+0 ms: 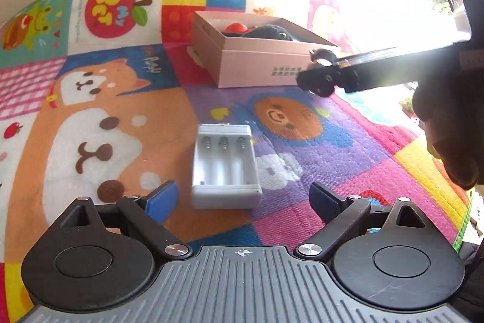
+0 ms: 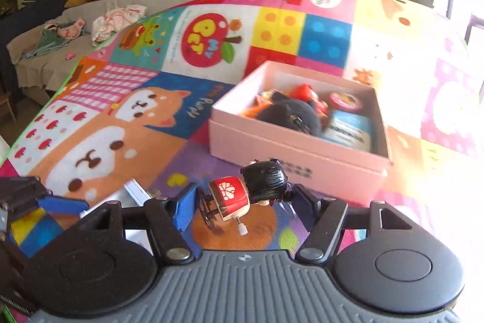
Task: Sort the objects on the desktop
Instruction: 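Grasp the brown bottle figure with the right tool while the left tool holds the charger, then carry the figure with the right tool while the left tool carries the charger toward the box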
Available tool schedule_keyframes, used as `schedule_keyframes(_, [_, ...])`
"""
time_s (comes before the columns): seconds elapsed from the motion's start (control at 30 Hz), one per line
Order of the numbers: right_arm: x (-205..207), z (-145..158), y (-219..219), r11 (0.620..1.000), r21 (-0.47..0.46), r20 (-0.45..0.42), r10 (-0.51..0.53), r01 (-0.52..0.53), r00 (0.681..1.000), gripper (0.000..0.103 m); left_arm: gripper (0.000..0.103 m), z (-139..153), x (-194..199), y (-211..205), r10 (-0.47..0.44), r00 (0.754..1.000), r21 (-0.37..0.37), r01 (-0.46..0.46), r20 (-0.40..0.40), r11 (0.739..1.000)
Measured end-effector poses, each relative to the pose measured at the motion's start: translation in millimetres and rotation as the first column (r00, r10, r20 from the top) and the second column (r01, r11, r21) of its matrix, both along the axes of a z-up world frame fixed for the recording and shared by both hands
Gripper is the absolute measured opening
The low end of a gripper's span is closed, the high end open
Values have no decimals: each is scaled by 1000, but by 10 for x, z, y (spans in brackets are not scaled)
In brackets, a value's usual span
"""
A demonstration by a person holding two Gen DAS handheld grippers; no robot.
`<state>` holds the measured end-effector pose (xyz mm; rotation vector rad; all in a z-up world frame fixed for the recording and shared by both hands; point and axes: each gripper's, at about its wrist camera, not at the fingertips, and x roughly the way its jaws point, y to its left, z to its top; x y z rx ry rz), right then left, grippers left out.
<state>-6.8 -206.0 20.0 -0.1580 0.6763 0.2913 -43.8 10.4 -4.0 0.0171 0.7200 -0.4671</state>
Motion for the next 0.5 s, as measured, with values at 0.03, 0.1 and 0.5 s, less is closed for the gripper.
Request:
schedule_keyframes(0.03, [-50,-61,-81,1000,-2,-13,-23,23,1000,67,97,4,15,-64,-19,1000,-1,19,-8,1000])
schedule_keyframes(0.1, [-132,-183,-232,997,9,-38,-71,72,997,67,97,7,58,-174,-52,998,-11,52,-24,999])
schedule_keyframes(0.5, [-217,-423,-587,969,164,-49,-177,182,983,86,99,73,216,-607,-115,993,14,116,-32,993])
